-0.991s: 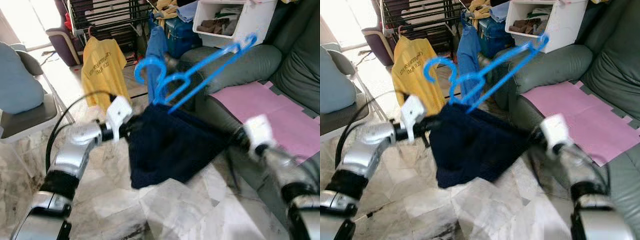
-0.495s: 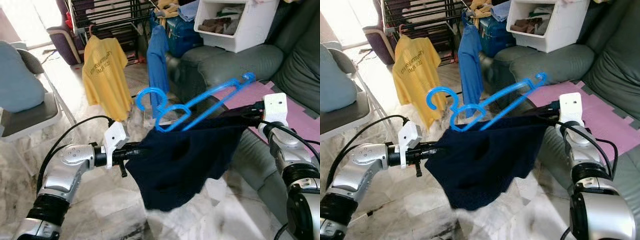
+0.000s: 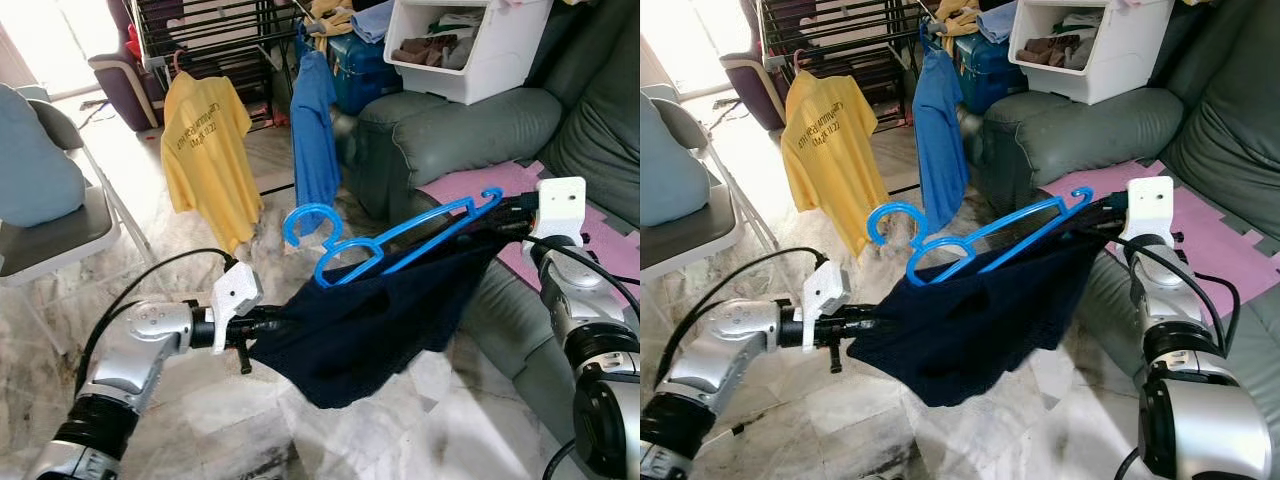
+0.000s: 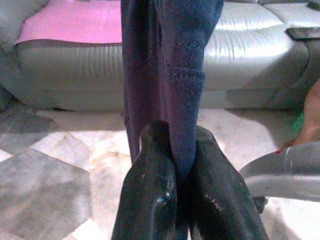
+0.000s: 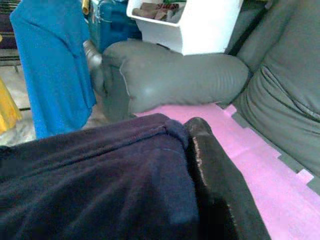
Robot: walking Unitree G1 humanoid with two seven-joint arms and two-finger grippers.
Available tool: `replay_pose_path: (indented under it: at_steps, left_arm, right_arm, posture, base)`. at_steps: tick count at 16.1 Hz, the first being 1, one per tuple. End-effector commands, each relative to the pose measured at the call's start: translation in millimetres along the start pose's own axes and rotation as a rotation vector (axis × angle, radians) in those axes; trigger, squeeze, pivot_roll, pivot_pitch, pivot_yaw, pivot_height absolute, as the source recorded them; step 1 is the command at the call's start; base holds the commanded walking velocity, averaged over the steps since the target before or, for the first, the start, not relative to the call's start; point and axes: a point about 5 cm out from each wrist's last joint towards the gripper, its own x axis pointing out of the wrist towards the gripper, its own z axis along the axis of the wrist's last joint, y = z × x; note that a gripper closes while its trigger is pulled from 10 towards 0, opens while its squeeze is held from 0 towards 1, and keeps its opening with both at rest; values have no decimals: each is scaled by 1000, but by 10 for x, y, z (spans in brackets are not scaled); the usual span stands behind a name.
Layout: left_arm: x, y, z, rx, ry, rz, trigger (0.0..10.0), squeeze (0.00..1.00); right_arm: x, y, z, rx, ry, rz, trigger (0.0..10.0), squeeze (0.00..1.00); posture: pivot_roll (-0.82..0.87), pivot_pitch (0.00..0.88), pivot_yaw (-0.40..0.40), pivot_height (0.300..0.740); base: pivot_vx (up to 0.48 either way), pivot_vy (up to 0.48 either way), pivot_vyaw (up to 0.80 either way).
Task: Hang hanger
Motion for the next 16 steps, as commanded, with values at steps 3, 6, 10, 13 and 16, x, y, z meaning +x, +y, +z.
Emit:
replay_pose_path:
  at_steps: [3,6,10,13,16]
  left_arm:
    - [-179,138,-104,-117,-35,146,0,0]
    - [-183,49,-88,-112,-32,63,0,0]
    - [-165,-128,-234,-130,71,-81,0,0]
    - [-138,-153,-303,-107,142,-99,0,0]
    - [-113,-145,-351,-77,187,-91,0,0]
  right_arm:
    - [0,-278,201,48,-94,-126,0,0]
    - [0,-294,213,39,-100,-138,0,0]
    - [55,-293,399,71,-156,-150,0,0]
    - [77,-279,477,97,-179,-142,0,0]
    - [96,-246,530,113,-192,-119,0,0]
  posture:
    - [-140,0,72,740]
    - [-138,0,72,740]
    - [-140,0,74,740]
    - [-141,0,72,740]
    - [-142,0,72,740]
  base:
    - [0,0,0]
    - [0,0,0]
    - [0,0,0]
    - [0,0,0]
    - [0,0,0]
